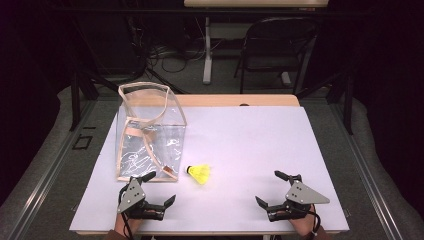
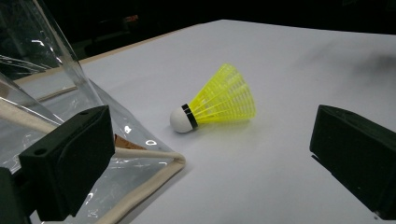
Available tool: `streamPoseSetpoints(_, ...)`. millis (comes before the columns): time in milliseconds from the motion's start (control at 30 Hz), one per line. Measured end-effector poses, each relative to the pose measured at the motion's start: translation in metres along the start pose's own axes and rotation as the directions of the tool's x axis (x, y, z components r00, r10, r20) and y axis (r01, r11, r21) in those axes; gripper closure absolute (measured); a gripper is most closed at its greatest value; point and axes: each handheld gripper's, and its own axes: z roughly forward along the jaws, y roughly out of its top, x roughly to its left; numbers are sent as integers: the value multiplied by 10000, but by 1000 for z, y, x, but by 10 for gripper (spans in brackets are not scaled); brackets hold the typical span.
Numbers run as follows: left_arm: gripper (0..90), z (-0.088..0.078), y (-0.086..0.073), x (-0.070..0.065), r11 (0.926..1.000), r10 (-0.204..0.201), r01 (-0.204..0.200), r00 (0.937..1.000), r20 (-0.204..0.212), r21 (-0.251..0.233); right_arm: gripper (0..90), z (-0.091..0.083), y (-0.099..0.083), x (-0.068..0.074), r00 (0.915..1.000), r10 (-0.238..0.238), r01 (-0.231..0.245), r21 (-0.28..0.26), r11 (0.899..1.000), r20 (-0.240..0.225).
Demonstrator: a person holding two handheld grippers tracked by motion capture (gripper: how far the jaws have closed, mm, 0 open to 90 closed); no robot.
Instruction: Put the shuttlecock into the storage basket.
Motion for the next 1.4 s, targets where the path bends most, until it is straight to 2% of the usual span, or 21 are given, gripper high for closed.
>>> streamPoseSetpoints(167,0,3,3,2,10000,16,-16,10000,65,28,0,0,0,0,10000,28,-28,3,10000,12)
streamPoseSetpoints(233,0,6,4,4,10000,29,-30,9996,273,25,0,1,0,0,10000,53,-53,-6,10000,3)
streamPoseSetpoints(367,0,7,7,5,10000,41,-41,9994,352,-22,0,1,0,-1,10000,90,-90,14,10000,7)
streamPoseSetpoints(600,0,15,14,8,9999,98,-94,9970,774,-63,0,1,0,-1,9999,163,-163,42,9999,13)
streamPoseSetpoints(767,0,19,18,10,9997,259,-258,9956,902,-27,0,1,-1,-2,9999,160,-160,91,9998,3)
streamPoseSetpoints(967,0,22,24,14,9997,239,-235,9934,1123,-41,0,1,0,-2,9998,190,-190,77,9998,38)
streamPoseSetpoints(1400,0,33,41,21,9971,727,-756,9834,1661,111,0,1,-1,-3,9997,246,-247,115,9996,81)
